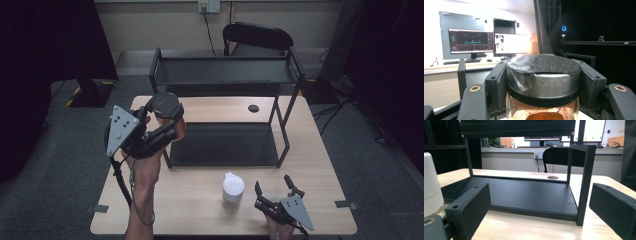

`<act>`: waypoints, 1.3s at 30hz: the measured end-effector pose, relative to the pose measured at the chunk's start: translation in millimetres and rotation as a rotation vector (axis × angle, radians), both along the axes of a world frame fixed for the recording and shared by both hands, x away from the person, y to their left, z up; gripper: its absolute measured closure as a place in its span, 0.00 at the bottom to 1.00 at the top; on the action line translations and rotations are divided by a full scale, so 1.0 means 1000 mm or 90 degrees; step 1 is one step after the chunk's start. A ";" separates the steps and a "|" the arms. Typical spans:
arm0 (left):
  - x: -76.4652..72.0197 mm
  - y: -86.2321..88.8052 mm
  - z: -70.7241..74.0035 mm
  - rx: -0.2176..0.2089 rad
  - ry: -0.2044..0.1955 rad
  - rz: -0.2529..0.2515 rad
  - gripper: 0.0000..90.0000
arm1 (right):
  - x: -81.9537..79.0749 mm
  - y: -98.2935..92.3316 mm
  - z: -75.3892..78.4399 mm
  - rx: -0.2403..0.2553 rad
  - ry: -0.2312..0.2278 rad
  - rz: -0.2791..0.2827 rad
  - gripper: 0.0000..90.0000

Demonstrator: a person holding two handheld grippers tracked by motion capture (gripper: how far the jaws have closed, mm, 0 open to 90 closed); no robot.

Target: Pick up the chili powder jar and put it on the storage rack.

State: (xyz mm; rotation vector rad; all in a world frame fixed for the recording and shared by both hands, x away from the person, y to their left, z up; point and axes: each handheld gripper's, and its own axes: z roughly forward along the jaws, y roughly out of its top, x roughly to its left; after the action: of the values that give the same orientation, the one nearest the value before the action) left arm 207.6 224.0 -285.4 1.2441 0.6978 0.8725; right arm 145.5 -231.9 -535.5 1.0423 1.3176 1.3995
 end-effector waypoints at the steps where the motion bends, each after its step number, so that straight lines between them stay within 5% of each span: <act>1: 0.003 -0.001 0.003 0.001 0.000 0.000 0.39 | 0.000 0.000 0.000 0.000 0.000 -0.001 0.03; 9: 0.030 -0.005 0.030 -0.004 0.019 -0.015 0.39 | 0.000 0.000 0.000 0.000 0.000 0.000 0.03; 25: 0.082 -0.025 0.085 0.021 0.039 0.007 0.39 | 0.000 0.000 0.000 0.000 0.000 0.002 0.03; 39: 0.124 -0.053 0.081 0.021 0.047 0.042 0.39 | 0.000 -0.001 0.000 0.000 0.000 0.005 0.03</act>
State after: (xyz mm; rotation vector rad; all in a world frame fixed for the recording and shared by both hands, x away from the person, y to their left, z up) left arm 331.4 171.1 -204.8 1.2936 0.7893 0.8993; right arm 145.6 -233.1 -535.4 1.0387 1.3232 1.4044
